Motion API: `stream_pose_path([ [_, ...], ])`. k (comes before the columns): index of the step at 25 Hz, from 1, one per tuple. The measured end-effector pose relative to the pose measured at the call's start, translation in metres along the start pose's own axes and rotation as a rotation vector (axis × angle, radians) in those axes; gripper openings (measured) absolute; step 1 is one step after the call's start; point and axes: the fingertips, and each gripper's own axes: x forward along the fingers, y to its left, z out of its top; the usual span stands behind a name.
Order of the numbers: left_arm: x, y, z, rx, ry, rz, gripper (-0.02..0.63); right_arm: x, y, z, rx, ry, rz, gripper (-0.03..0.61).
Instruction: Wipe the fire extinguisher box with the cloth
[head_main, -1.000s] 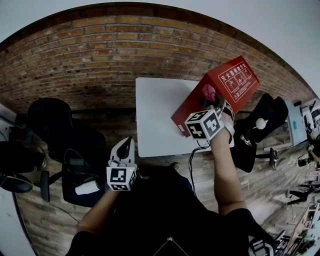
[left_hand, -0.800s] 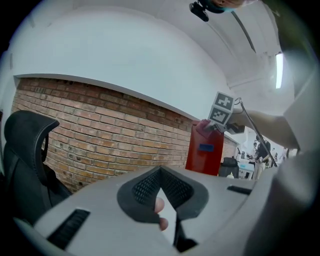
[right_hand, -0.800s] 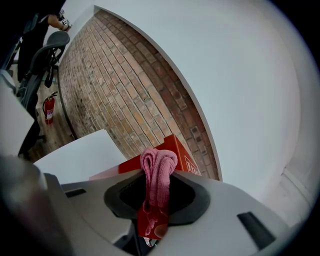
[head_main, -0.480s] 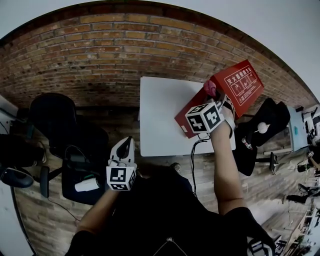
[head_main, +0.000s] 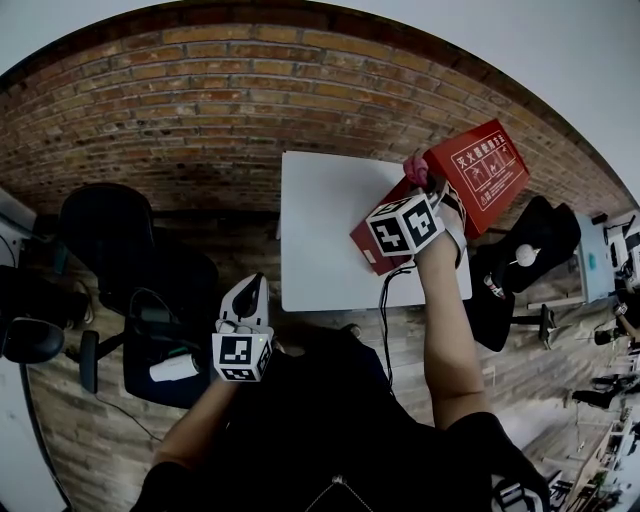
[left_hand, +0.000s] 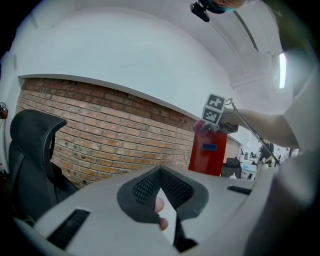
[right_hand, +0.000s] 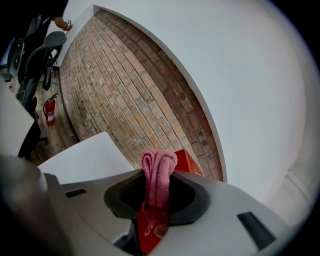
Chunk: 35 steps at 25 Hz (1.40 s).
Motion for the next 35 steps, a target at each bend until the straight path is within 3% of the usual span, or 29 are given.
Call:
stream_pose_path([
  [7, -0.005, 0.002, -0.003, 0.006, 0.012, 0.002, 0.029, 0.008, 0.014, -0.002, 0.018, -0.022, -0.014, 0.106],
  [23, 0.011, -0.002, 0.001, 0.016, 0.023, 0.019, 0.029, 0.03, 0.055, -0.015, 0.05, -0.023, 0.117, 0.106],
  [35, 0.013, 0.012, 0.004, 0.022, 0.029, 0.04, 0.029, 0.047, 0.086, -0.028, 0.054, 0.003, 0.169, 0.106],
])
